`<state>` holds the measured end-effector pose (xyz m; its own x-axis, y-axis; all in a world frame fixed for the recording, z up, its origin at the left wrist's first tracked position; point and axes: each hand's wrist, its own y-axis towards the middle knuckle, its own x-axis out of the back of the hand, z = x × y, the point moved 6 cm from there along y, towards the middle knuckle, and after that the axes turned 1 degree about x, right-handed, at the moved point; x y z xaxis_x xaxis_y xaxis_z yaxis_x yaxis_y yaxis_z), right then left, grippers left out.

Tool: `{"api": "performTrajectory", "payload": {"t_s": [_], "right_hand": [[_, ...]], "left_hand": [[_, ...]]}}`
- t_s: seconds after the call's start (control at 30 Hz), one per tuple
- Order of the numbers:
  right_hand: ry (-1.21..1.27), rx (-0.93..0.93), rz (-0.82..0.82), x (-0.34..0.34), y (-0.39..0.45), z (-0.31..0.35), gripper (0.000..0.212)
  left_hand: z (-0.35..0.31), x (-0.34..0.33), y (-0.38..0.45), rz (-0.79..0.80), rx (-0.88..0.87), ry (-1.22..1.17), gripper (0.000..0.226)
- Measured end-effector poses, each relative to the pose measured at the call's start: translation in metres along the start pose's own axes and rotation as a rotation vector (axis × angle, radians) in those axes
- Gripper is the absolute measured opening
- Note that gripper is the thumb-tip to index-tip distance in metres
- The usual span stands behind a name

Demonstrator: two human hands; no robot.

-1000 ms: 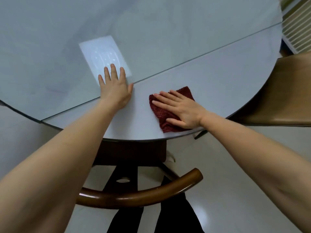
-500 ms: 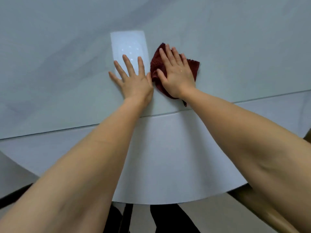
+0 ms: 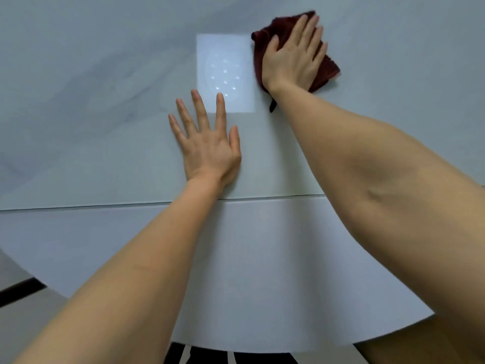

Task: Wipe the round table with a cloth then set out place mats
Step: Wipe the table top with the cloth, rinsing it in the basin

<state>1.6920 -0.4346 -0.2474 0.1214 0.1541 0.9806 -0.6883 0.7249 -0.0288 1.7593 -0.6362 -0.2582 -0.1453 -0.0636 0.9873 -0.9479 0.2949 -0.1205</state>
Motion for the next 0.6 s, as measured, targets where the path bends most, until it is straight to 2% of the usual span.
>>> {"api": "performTrajectory", "payload": {"t_s": [0.07,0.2,0.33,0.47,0.53,0.6], "right_hand": [[0.014,-0.138,-0.025,0.002,-0.017,-0.016,0.068],[-0.014,-0.194,-0.044,0.004,-0.077,-0.051,0.069],[-0.009,-0.171,-0.033,0.007,-0.131,-0.076,0.068],[0.006,-0.152,-0.01,0.01,-0.208,-0.107,0.069],[0.004,-0.092,0.006,0.01,-0.251,-0.122,0.07],[-0.016,0.052,0.027,0.013,-0.289,-0.138,0.07]], "left_hand": [[0.001,0.001,0.006,0.007,-0.004,0.006,0.061],[0.001,0.002,0.01,0.025,-0.005,0.028,0.06],[-0.003,0.001,0.0,0.114,-0.063,0.026,0.066],[-0.012,-0.01,-0.077,0.179,-0.225,0.034,0.068],[-0.009,-0.013,-0.106,0.169,-0.268,0.026,0.067],[-0.006,-0.009,-0.114,0.173,-0.267,0.009,0.066]]}}
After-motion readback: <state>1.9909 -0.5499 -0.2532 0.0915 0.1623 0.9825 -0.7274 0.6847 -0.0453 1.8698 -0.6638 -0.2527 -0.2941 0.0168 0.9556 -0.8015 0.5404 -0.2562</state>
